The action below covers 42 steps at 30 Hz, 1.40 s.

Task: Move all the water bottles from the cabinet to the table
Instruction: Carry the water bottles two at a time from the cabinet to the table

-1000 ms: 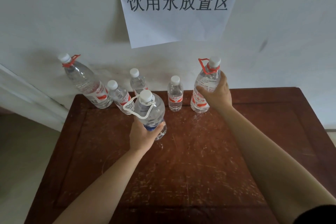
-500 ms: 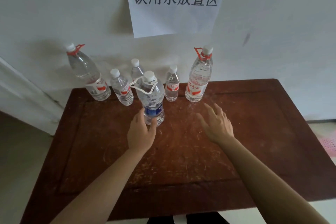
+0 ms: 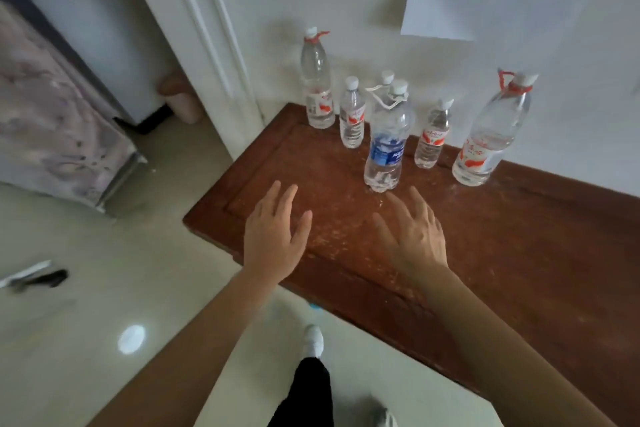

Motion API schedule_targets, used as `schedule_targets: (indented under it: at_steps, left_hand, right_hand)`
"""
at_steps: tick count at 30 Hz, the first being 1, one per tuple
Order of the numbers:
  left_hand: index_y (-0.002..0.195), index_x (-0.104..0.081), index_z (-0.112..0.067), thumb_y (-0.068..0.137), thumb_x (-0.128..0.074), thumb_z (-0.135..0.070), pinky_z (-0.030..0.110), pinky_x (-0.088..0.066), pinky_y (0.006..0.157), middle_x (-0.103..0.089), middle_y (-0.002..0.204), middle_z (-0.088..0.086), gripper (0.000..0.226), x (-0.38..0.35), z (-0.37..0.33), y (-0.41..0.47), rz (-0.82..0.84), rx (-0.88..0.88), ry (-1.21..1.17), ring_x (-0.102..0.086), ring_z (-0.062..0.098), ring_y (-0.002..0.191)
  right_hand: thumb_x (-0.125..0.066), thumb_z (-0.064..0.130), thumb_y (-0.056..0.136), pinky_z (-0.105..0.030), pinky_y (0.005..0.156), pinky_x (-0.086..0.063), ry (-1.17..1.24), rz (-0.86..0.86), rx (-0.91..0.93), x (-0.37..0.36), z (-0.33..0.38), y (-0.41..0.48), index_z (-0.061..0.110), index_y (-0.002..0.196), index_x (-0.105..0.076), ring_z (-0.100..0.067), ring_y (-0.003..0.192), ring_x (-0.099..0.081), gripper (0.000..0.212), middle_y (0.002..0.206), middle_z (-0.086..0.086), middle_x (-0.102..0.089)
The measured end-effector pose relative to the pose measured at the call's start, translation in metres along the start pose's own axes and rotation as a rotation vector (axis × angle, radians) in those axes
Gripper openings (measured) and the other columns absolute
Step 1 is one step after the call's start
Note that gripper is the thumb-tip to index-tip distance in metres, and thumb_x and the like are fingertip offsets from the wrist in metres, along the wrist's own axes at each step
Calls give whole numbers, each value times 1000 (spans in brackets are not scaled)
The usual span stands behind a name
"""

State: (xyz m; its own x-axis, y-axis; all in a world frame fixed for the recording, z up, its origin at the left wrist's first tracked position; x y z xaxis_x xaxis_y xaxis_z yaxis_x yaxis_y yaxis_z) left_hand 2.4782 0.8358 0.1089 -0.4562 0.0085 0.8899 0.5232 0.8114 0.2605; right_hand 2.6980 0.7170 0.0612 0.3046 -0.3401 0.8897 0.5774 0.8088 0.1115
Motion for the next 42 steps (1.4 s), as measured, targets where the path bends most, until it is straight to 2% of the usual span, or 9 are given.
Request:
schedule_targets:
  at_steps: [5,13,16,19,22,28,33,38,42]
  left_hand:
    - [144,-46,-15,98,-38,-51,52,-42,103,-42,150,18,59,101,62,-80,-124,187,196,-46,38,132]
    - [146,-44,-13,98,-42,-47,55,-41,104,-38,154,17,59,288,188,-252,-423,560,404,-45,38,133]
    - [148,-40,-12,101,-46,-44,52,-38,107,-38,154,17,57,350,234,-348,-516,692,489,-42,36,137]
    - [149,-38,-12,101,-45,-44,51,-36,109,-36,155,16,58,416,282,-470,-589,886,571,-39,35,139]
    - [150,-34,-13,101,-40,-48,52,-32,113,-33,157,15,60,464,314,-574,-620,1055,627,-35,34,142]
    - [151,-34,-16,102,-38,-48,53,-30,113,-33,158,13,59,522,351,-735,-695,1313,696,-33,35,142]
    - [152,-32,-20,101,-37,-49,53,-28,113,-24,161,11,58,539,410,-820,-668,1512,682,-29,33,144]
    - [152,-31,-24,100,-34,-53,52,-25,115,-22,162,10,59,568,504,-887,-646,1616,699,-26,32,146]
    - [153,-28,-26,100,-31,-55,51,-23,116,-18,164,7,60,623,607,-934,-620,1716,683,-21,30,148]
  right_hand:
    - [-38,67,97,-50,116,-31,144,73,266,-27,123,-31,36,153,-28,-34,147,-29,65,164,-11,-20]
    - [-46,63,95,-50,111,-37,268,143,755,-64,369,-126,15,153,-30,-40,140,-38,77,155,-24,-33]
    - [-48,64,93,-49,110,-36,315,193,903,-91,473,-191,16,153,-26,-40,135,-42,79,152,-23,-38]
    - [-53,61,94,-47,114,-32,405,257,1099,-120,594,-300,21,158,-18,-35,143,-35,83,162,-18,-24]
    - [-54,61,93,-49,114,-31,481,323,1252,-139,687,-406,20,159,-19,-36,144,-34,85,164,-18,-19]
    - [-45,63,97,-47,115,-32,495,395,1586,-169,803,-581,18,157,-23,-35,144,-35,78,162,-22,-22]
    - [-41,64,98,-52,113,-35,449,443,1767,-218,874,-674,22,151,-38,-37,144,-34,69,160,-24,-24]
    - [-32,68,98,-53,115,-32,466,508,1819,-284,969,-747,26,151,-37,-37,146,-30,68,162,-21,-21]
    - [-20,73,97,-53,119,-25,426,582,1828,-337,1079,-803,31,153,-33,-34,150,-22,71,164,-17,-15]
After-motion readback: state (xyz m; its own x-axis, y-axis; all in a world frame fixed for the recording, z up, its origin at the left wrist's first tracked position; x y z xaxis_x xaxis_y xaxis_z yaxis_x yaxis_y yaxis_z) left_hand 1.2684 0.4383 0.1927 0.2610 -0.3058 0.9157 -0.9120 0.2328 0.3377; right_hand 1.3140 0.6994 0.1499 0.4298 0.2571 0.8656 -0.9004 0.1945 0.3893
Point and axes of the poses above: each hand's wrist, its own y-axis towards the middle knuckle, its own x-axis out of the back of the hand, z = x × y, the point moved 3 cm from there along y, towards the middle knuckle
